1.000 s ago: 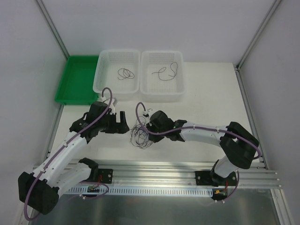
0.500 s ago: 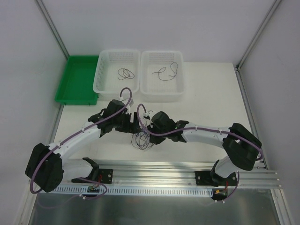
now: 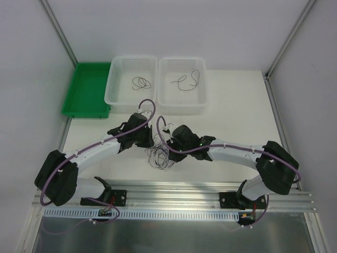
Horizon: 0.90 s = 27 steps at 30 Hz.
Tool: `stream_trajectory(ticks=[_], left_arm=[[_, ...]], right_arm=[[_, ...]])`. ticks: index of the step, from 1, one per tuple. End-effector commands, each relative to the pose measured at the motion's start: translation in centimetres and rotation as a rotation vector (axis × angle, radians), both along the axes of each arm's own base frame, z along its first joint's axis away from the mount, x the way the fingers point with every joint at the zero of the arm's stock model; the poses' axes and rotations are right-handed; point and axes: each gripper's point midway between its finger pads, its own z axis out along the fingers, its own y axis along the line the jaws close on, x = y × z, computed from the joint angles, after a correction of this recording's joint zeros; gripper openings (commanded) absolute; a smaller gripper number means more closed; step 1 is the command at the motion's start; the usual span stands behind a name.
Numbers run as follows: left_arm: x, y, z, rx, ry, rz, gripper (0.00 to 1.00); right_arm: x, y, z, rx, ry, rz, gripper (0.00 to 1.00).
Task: Untangle the cables
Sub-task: Untie the cable.
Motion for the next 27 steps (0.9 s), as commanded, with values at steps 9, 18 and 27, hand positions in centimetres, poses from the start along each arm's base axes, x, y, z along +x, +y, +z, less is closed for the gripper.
stream_trajectory(ticks=[9, 18, 27], left_arm=[[1.6, 4.9, 2.7, -0.003, -0.169, 0.291, 0.00], [0.6, 12.8, 5.3, -0.043, -0.280, 0.604, 0.00], [0.1, 16.6, 9.6, 0.042, -0.371, 0.702, 0.00]], right_arm=[[2.2, -5.0, 0.1, -0.064, -0.069, -0.205, 0.01], [5.2, -17.5, 2.4, -0.096, -0.146, -0.614, 0.01], [5.1, -24.1, 6.4, -0.063, -0.232, -0.817, 0.01]])
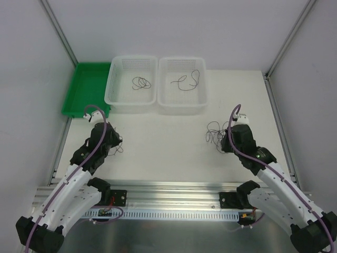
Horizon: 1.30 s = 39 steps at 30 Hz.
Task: Untangle the cables
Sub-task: Untie the cable, then place the cable in the bin.
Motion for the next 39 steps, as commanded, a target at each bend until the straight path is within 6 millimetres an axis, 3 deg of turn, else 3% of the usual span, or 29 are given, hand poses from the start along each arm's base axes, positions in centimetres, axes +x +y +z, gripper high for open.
stream_trajectory(ticks=[1, 4, 10, 20, 26, 28, 32, 33, 35, 36, 37, 38, 39], left_arm=[[-0.2, 2.1, 2.7, 0.056, -0.038, 0.068, 0.00], [-0.1, 1.1, 3.8, 0.035, -0.052, 0.008, 0.00], [-0.3, -2.6, 4.9, -0.027, -0.032, -0.200, 0.00], [-1.5, -7.2, 9.1, -0.144, -0.078, -0.468, 0.00], [-1.4, -8.7, 13.3, -0.195, -0.141, -0.537, 0.00], [-1.4, -9.3, 15.8, -0.215, -0.183, -0.569, 0.00], [-0.2, -9.4, 19.7, -0.196, -0.254, -0.568, 0.00], [0.2, -9.2, 21.5, -0.182, -0.297, -0.559, 0.00], [1.7, -8.5, 22.5, -0.139, -0.317, -0.504, 0.00], [2.1, -8.1, 24.4, -0.116, -0.361, -0.493, 0.00], [3.2, -8.0, 24.5, -0.093, -0.356, -0.469, 0.00], [3.7, -7.7, 26.4, -0.073, -0.398, -0.460, 0.00], [4.3, -7.6, 26.9, -0.059, -0.403, -0.449, 0.00]], right_arm=[[-1.0, -2.0, 0.2, -0.040, 0.019, -0.048, 0.01], [-1.1, -1.3, 0.4, -0.018, 0.028, -0.010, 0.01], [-1.3, 2.0, -0.3, 0.081, 0.067, 0.125, 0.01], [-2.2, 5.1, -2.1, 0.094, 0.147, 0.252, 0.06], [-2.6, 7.0, -3.1, 0.076, 0.170, 0.319, 0.13], [-2.6, 7.3, -3.7, 0.070, 0.179, 0.328, 0.15], [-3.0, 8.0, -4.5, 0.063, 0.191, 0.359, 0.27], [-3.0, 8.2, -4.5, 0.064, 0.187, 0.364, 0.31], [-3.4, 8.3, -5.0, 0.059, 0.195, 0.375, 0.47], [-3.4, 8.4, -5.0, 0.057, 0.193, 0.379, 0.52], [-3.6, 8.5, -5.0, 0.054, 0.192, 0.386, 0.57], [-3.7, 8.5, -5.0, 0.050, 0.188, 0.390, 0.67], [-3.8, 8.5, -4.9, 0.047, 0.182, 0.395, 0.73]])
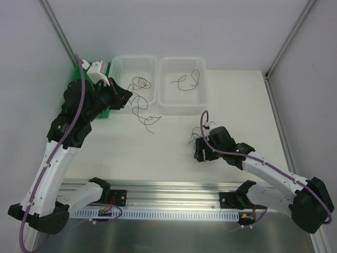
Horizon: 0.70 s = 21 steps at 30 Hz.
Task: Untangle the cables
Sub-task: Place the cable in the bin.
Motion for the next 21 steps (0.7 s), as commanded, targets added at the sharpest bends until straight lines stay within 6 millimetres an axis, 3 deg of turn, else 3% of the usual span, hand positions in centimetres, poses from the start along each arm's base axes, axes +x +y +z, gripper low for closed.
stream_trajectory(ticks=[1, 2, 4, 6, 7, 9, 15, 16, 18, 19, 21], left_arm=[[3.5, 1.3, 3.4, 0.071, -0.100, 0.099, 0.00], [4.0, 1.4, 5.0, 0.076, -0.138, 0.108, 0.00], [6.1, 1.4, 5.2, 0.106, -0.141, 0.142, 0.00], [7.4, 1.7, 7.0, 0.122, -0.192, 0.174, 0.00], [8.8, 1.7, 6.4, 0.144, -0.180, 0.190, 0.00], [10.3, 2.4, 7.1, 0.179, -0.211, 0.252, 0.00], [17.2, 3.5, 5.7, 0.299, -0.267, 0.366, 0.00], [19.2, 4.0, 4.0, 0.325, -0.237, 0.386, 0.00], [21.2, 4.3, 3.8, 0.317, -0.241, 0.393, 0.00], [23.2, 4.7, 1.7, 0.333, -0.200, 0.398, 0.00], [24.9, 4.6, 0.9, 0.326, -0.193, 0.394, 0.00]], right_arm=[[0.1, 0.9, 0.9, 0.023, -0.050, 0.035, 0.78], [-0.2, 0.9, 1.0, 0.021, -0.046, 0.042, 0.86], [0.0, 0.4, 1.6, 0.001, -0.086, 0.026, 0.94], [-0.2, 0.1, 2.3, 0.006, -0.108, 0.025, 0.99], [-0.2, 0.0, 2.5, 0.007, -0.120, 0.020, 0.97], [-0.4, -0.4, 2.8, 0.004, -0.127, 0.010, 0.97], [-0.6, -2.0, 4.8, 0.015, -0.198, -0.032, 0.97], [-0.6, -2.4, 5.2, 0.020, -0.220, -0.045, 0.97], [-0.6, -3.3, 5.4, 0.003, -0.237, -0.080, 0.97], [-0.7, -3.7, 5.9, 0.015, -0.256, -0.092, 0.97], [-1.0, -4.5, 5.8, 0.002, -0.261, -0.113, 0.97]])
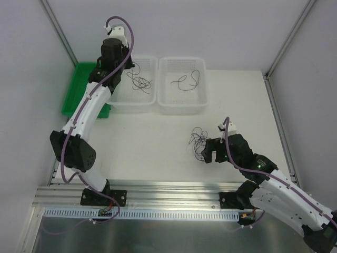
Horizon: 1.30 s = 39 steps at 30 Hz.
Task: Untangle the cables
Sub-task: Place the cable in the bin.
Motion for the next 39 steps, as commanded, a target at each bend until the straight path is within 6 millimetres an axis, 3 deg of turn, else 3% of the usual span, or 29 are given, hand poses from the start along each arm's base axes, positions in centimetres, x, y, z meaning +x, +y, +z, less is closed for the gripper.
stream_trajectory(ticks=[1, 3, 4, 5, 7, 8, 11, 12, 13, 14, 15, 17, 18, 19, 21, 22, 23, 24, 25, 26, 28, 29, 30, 31, 33, 34, 38, 39], left_arm=[[4.5, 0.9, -0.6, 0.023, -0.044, 0.039, 0.02], [6.1, 1.2, -2.1, 0.041, -0.021, 0.048, 0.04], [7.3, 1.2, -4.7, 0.062, 0.023, 0.048, 0.07], [7.8, 1.6, -5.5, 0.075, 0.037, 0.053, 0.12], [8.6, 1.8, -7.9, 0.089, 0.078, 0.053, 0.31], [8.6, 2.0, -9.1, 0.090, 0.104, 0.055, 0.53], [7.3, 2.5, -10.3, 0.062, 0.140, 0.059, 0.77], [6.8, 2.3, -10.0, 0.051, 0.140, 0.046, 0.81], [5.8, 2.2, -8.4, 0.030, 0.115, 0.035, 0.84], [4.9, 2.0, -9.0, 0.001, 0.132, 0.029, 0.87], [3.4, 1.4, -6.9, -0.035, 0.102, -0.008, 0.96], [1.0, 0.5, -7.5, -0.105, 0.149, -0.043, 0.99], [-0.9, -0.2, -6.0, -0.136, 0.134, -0.082, 0.99], [-2.6, -0.9, -7.6, -0.185, 0.190, -0.101, 0.99], [-5.3, -2.0, -8.5, -0.233, 0.234, -0.140, 0.99], [-7.7, -3.3, -7.4, -0.269, 0.225, -0.204, 0.99], [-9.5, -3.9, -10.1, -0.294, 0.296, -0.214, 0.99], [-11.6, -4.3, -9.4, -0.312, 0.280, -0.246, 0.99], [-13.5, -4.6, -12.3, -0.313, 0.346, -0.257, 0.99], [-15.1, -5.6, -13.2, -0.305, 0.367, -0.296, 0.99], [-18.0, -5.7, -14.2, -0.296, 0.382, -0.331, 0.99], [-19.9, -5.7, -17.1, -0.287, 0.453, -0.336, 0.99], [-21.4, -5.6, -17.5, -0.288, 0.463, -0.356, 0.99], [-23.1, -5.5, -19.9, -0.289, 0.526, -0.369, 0.99], [-25.0, -5.4, -20.8, -0.306, 0.542, -0.391, 0.99], [-26.2, -5.3, -22.5, -0.315, 0.586, -0.391, 0.99], [-28.6, -5.6, -23.9, -0.349, 0.618, -0.423, 0.99], [-29.0, -5.8, -23.9, -0.349, 0.616, -0.438, 0.99]], right_arm=[[-0.2, -2.2, 0.2, -0.034, -0.029, -0.078, 0.97], [-0.4, -2.9, 0.4, -0.033, -0.046, -0.098, 0.97], [-0.4, -3.1, 0.4, -0.035, -0.049, -0.104, 0.97], [-0.5, -3.4, 0.3, -0.042, -0.049, -0.109, 0.97], [-0.5, -3.6, 0.3, -0.050, -0.055, -0.116, 0.97], [-0.4, -3.7, 0.2, -0.054, -0.055, -0.119, 0.97], [-0.2, -3.7, -0.2, -0.079, -0.051, -0.113, 0.97], [-0.1, -3.6, -0.4, -0.086, -0.046, -0.112, 0.97], [0.0, -3.5, -0.4, -0.089, -0.048, -0.109, 0.97], [0.2, -3.3, -0.2, -0.082, -0.057, -0.107, 0.97], [0.3, -3.3, -0.1, -0.083, -0.060, -0.111, 0.97], [0.7, -3.1, 0.0, -0.085, -0.066, -0.119, 0.97], [1.0, -3.3, 0.2, -0.089, -0.070, -0.136, 0.97], [1.3, -3.3, 0.0, -0.102, -0.062, -0.144, 0.97], [1.8, -3.5, 0.1, -0.111, -0.053, -0.164, 0.97], [2.1, -3.4, 0.4, -0.108, -0.053, -0.171, 0.97], [2.4, -3.3, 0.2, -0.118, -0.035, -0.175, 0.97], [2.6, -3.3, 0.1, -0.110, -0.018, -0.179, 0.97], [2.8, -3.3, -0.1, -0.110, -0.005, -0.182, 0.97], [3.0, -3.2, -0.2, -0.120, 0.013, -0.182, 0.98], [3.2, -3.1, -0.6, -0.127, 0.030, -0.176, 0.98], [3.2, -3.1, -0.9, -0.129, 0.036, -0.176, 0.98], [3.2, -2.9, -1.4, -0.128, 0.055, -0.168, 0.99], [3.5, -2.6, -1.5, -0.119, 0.054, -0.162, 0.99], [3.6, -1.7, -1.9, -0.104, 0.076, -0.133, 0.96], [4.0, -1.0, -1.8, -0.081, 0.064, -0.122, 0.95], [4.9, 0.5, -2.9, -0.063, 0.085, -0.096, 0.87], [5.2, 0.7, -3.2, -0.065, 0.091, -0.096, 0.81]])
